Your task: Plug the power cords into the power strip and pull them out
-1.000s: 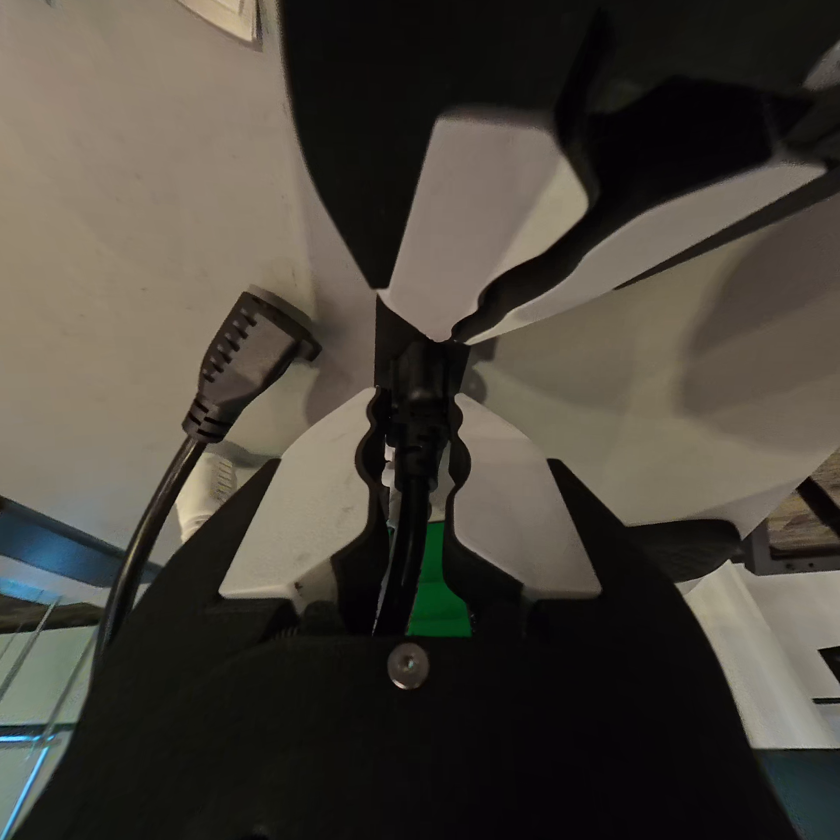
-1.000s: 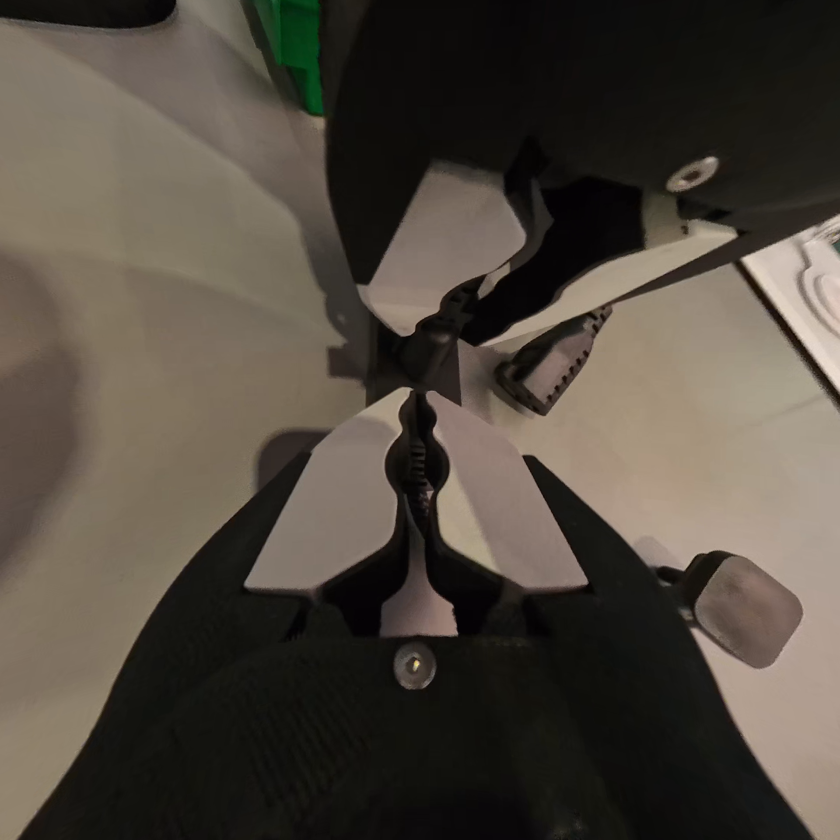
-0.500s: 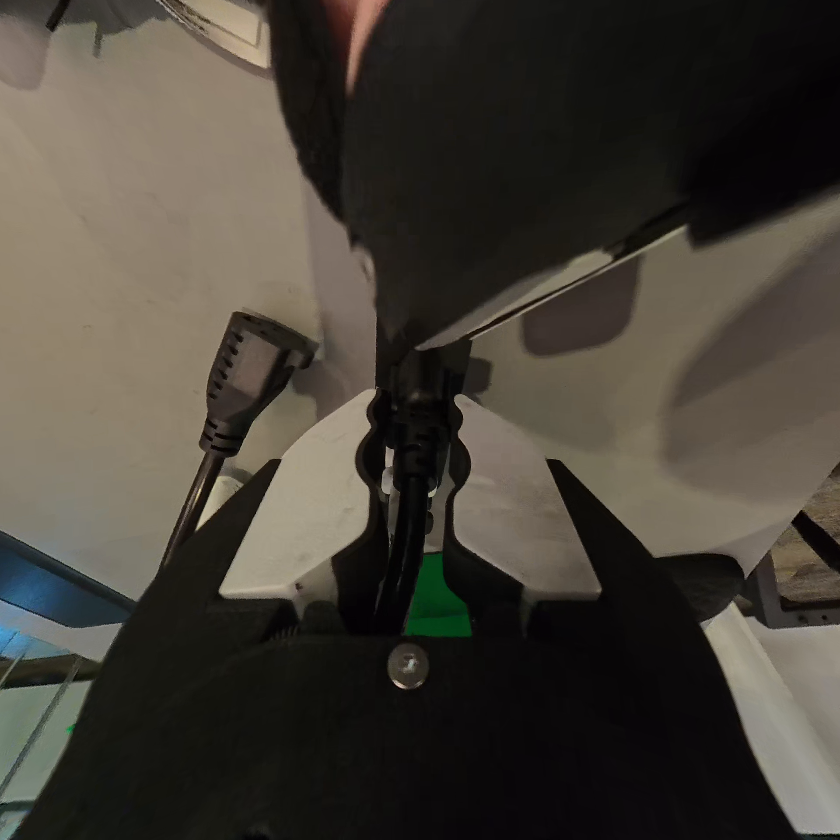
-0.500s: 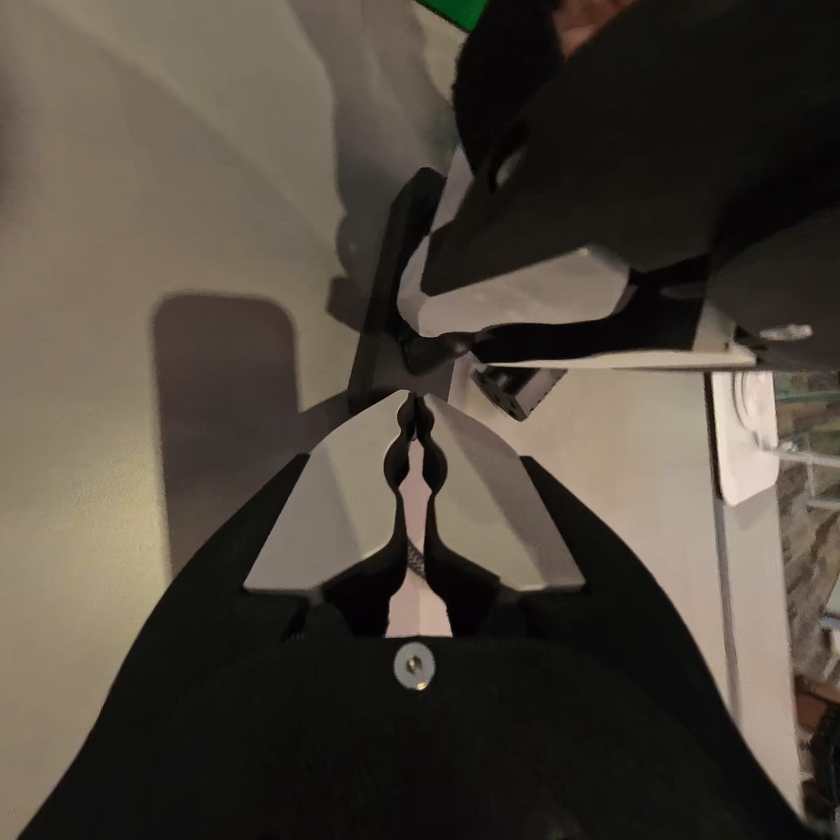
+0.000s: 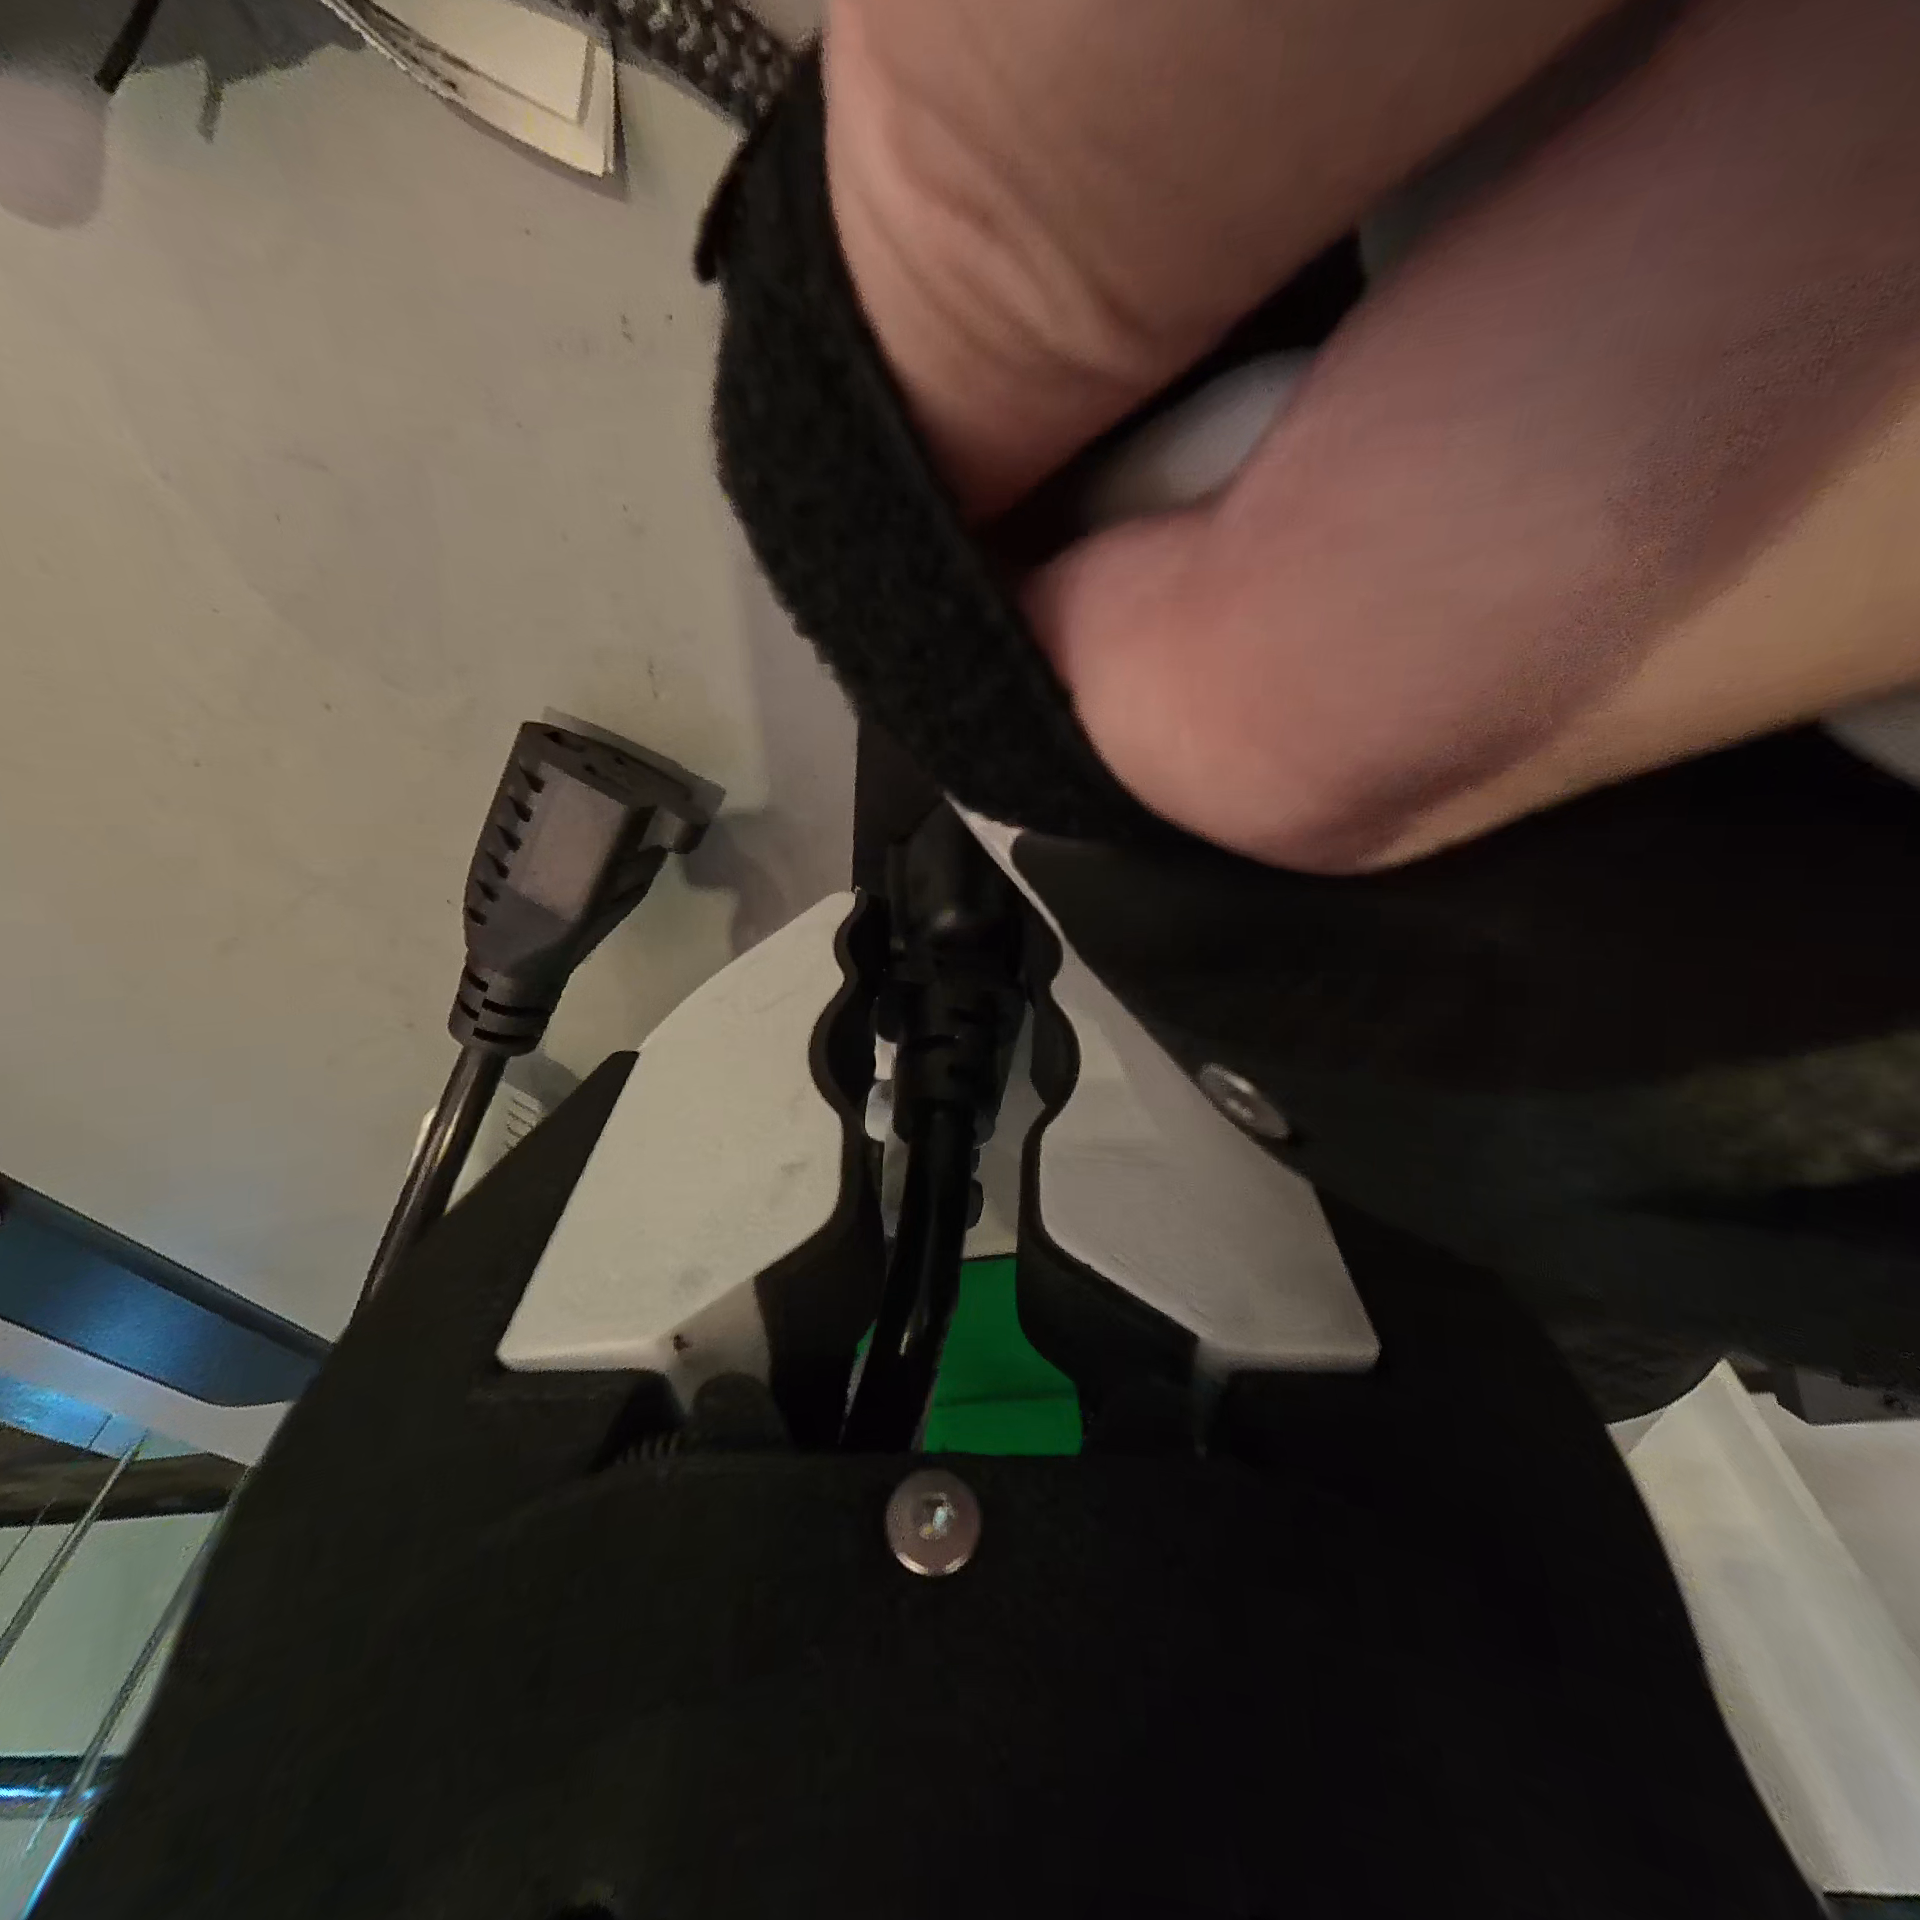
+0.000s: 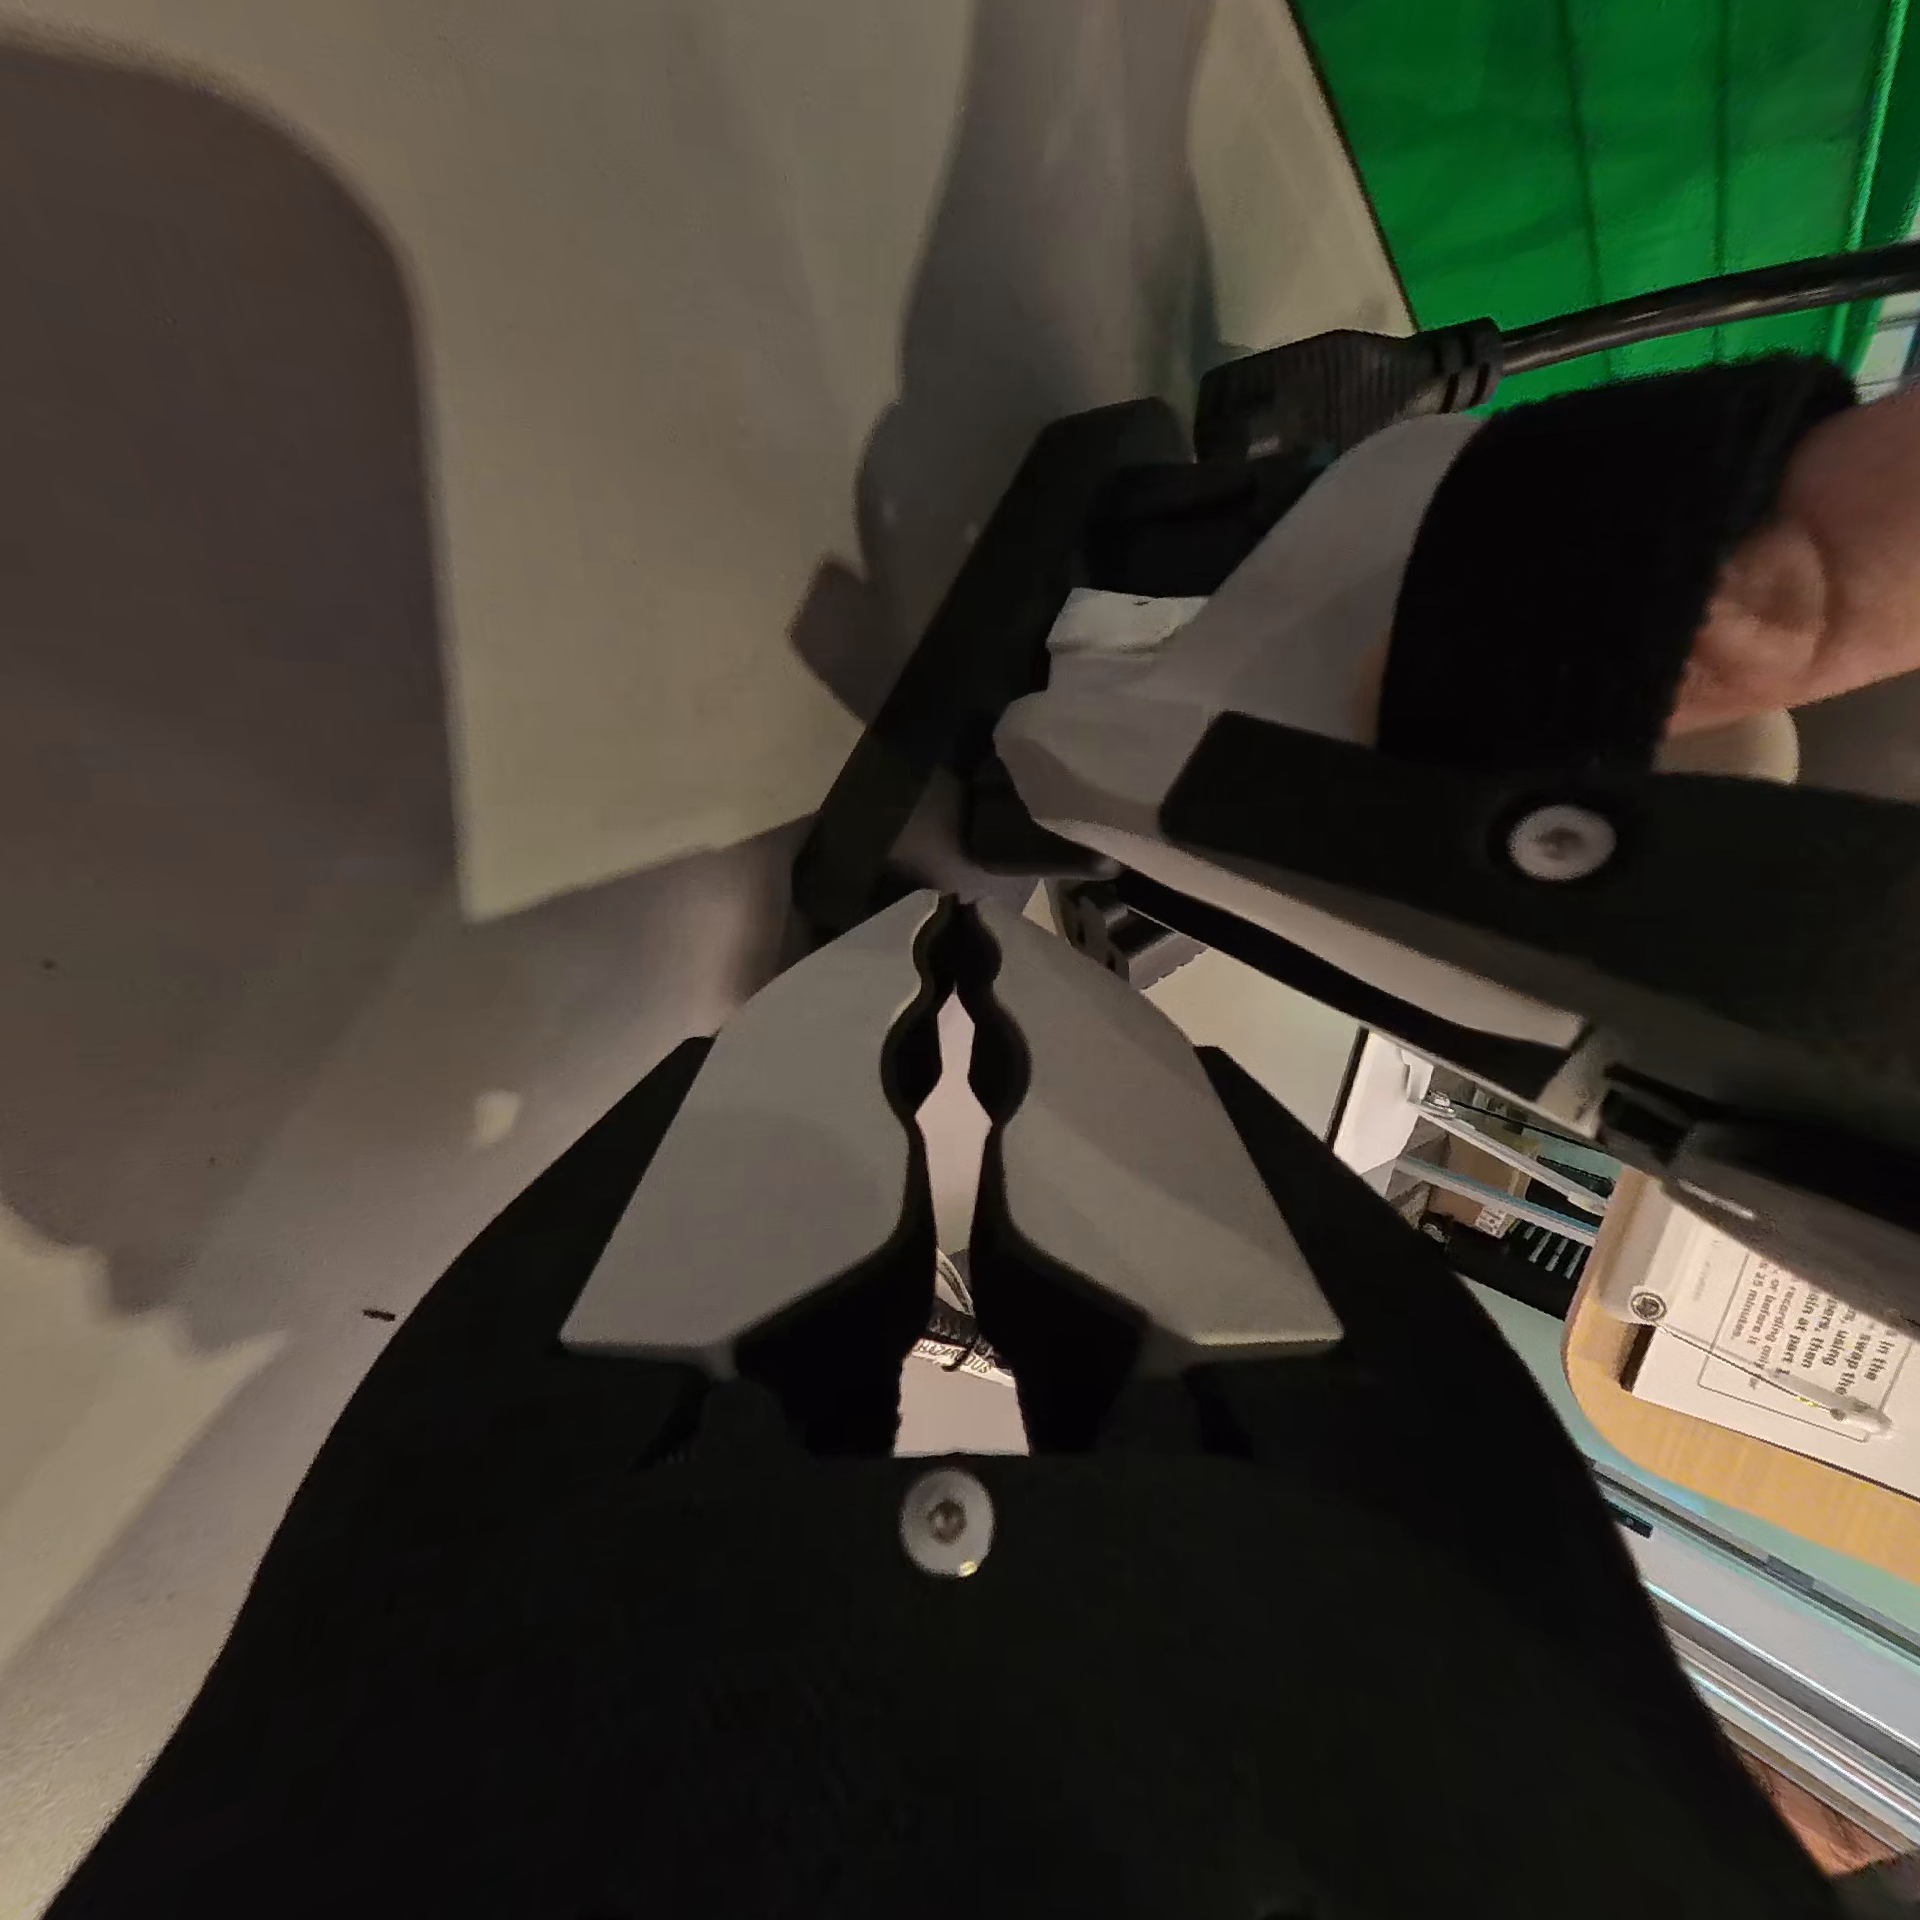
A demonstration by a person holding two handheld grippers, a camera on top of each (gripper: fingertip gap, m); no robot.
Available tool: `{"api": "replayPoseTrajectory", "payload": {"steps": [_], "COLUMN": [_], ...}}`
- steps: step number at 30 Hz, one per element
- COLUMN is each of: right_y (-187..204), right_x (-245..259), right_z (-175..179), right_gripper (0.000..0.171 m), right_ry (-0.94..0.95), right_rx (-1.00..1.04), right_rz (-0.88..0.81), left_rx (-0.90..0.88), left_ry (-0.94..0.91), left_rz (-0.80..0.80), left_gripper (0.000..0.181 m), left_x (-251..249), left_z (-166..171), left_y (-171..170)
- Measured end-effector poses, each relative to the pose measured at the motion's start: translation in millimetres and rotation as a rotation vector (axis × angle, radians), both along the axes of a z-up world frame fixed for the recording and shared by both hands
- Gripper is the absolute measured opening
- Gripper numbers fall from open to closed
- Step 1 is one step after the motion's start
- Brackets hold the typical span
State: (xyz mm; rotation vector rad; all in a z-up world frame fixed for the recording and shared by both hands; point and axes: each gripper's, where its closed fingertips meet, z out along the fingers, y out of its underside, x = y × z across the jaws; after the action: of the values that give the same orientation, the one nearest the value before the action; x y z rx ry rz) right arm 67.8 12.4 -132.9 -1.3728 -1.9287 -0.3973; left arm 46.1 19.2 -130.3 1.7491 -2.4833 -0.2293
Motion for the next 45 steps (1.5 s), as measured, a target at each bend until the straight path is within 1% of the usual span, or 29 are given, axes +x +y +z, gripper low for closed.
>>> {"api": "replayPoseTrajectory", "payload": {"steps": [3, 4, 6, 8, 12, 14, 17, 19, 24, 27, 35, 38, 41, 45], "right_y": [1.3, 5.3, 15.6, 15.2, 15.2, 14.6, 14.8, 14.6, 15.1, 15.1, 14.5, 15.9, 17.4, 18.8], "right_x": [-0.1, 1.1, 3.6, 2.2, 2.8, 2.0, 2.2, 1.9, 2.7, 3.2, 7.7, 7.5, 5.4, 2.4], "right_z": [0.7, 1.1, 3.8, 5.4, 5.0, 5.3, 5.0, 5.3, 4.6, 4.7, 4.8, 4.1, 3.9, 3.7], "right_gripper": [0.003, 0.002, 0.002, 0.002, 0.002, 0.002, 0.001, 0.001, 0.001, 0.001, 0.001, 0.001, 0.001, 0.001], "right_ry": [-0.036, -0.052, -0.104, -0.123, -0.123, -0.164, -0.182, -0.187, -0.219, -0.245, -0.171, -0.164, -0.185, -0.202], "right_rx": [0.042, 0.088, 0.251, 0.328, 0.315, 0.345, 0.336, 0.342, 0.321, 0.333, 0.308, 0.268, 0.263, 0.253], "right_rz": [0.007, -0.001, -0.002, 0.007, -0.021, -0.004, -0.022, -0.021, -0.055, -0.077, -0.16, -0.192, -0.189, -0.186], "left_rx": [0.006, 0.008, 0.004, 0.008, 0.002, -0.01, 0.008, 0.023, 0.032, 0.035, 0.062, 0.031, -0.017, -0.013], "left_ry": [-0.012, -0.01, -0.012, -0.016, -0.009, 0.004, 0.031, 0.023, 0.026, 0.031, 0.148, 0.102, 0.03, -0.005], "left_rz": [-0.006, 0.004, 0.017, 0.008, 0.004, -0.004, -0.041, -0.044, -0.029, -0.029, -0.065, -0.05, 0.013, 0.009], "left_gripper": [0.023, 0.023, 0.023, 0.024, 0.024, 0.028, 0.035, 0.03, 0.025, 0.024, 0.024, 0.024, 0.025, 0.024], "left_x": [0.6, 0.5, 0.7, 0.4, 0.4, -0.9, -4.6, -3.4, -2.6, -2.6, 0.7, -1.0, -3.3, -6.6], "left_z": [-0.1, 0.0, 0.0, -0.2, -0.3, -1.5, -6.1, -6.2, -5.1, -4.4, 1.3, -0.7, -2.5, -2.2], "left_y": [0.9, 1.2, 1.0, 0.7, 0.9, -1.1, -1.4, 1.0, 3.1, 3.5, 2.6, 4.9, 5.5, 6.4]}}
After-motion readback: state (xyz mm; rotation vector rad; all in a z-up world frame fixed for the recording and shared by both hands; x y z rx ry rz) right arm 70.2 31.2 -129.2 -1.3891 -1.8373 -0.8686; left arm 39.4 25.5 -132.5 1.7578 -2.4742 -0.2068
